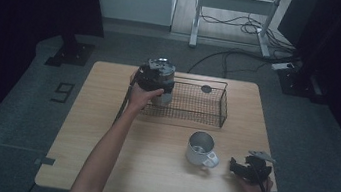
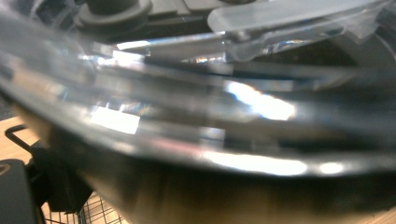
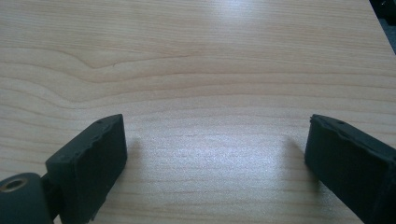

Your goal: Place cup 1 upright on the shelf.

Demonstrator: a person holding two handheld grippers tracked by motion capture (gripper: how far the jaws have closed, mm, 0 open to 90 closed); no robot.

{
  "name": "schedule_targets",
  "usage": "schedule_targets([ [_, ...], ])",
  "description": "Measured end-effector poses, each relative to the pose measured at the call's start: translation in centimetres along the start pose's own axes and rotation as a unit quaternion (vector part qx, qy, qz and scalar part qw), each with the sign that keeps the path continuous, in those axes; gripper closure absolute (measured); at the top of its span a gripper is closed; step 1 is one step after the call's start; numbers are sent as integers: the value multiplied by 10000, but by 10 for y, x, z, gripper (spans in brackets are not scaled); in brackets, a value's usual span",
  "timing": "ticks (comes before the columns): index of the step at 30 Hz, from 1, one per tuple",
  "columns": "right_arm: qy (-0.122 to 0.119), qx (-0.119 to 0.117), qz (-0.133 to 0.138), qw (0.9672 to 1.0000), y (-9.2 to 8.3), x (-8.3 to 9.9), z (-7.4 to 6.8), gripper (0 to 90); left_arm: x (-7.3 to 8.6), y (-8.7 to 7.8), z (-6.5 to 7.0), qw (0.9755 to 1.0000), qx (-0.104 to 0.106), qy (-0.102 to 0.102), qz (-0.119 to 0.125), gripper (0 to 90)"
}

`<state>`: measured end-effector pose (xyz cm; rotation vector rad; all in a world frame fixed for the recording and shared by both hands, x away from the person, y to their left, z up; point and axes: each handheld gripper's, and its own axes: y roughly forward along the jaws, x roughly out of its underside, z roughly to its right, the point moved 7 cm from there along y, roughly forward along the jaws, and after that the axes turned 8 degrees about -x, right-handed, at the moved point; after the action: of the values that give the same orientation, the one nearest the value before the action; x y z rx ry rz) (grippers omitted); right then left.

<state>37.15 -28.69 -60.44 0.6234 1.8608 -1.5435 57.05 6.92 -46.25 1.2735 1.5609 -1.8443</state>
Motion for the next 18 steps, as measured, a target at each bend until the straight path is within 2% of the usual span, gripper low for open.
schedule_targets([
  [6,5,3,0,10000,0,0,0,60,6,6,1,9999,-31,-82,-78,44],
  [18,7,11,15,10000,0,0,0,63,11,12,1,9998,-57,-117,-148,44],
])
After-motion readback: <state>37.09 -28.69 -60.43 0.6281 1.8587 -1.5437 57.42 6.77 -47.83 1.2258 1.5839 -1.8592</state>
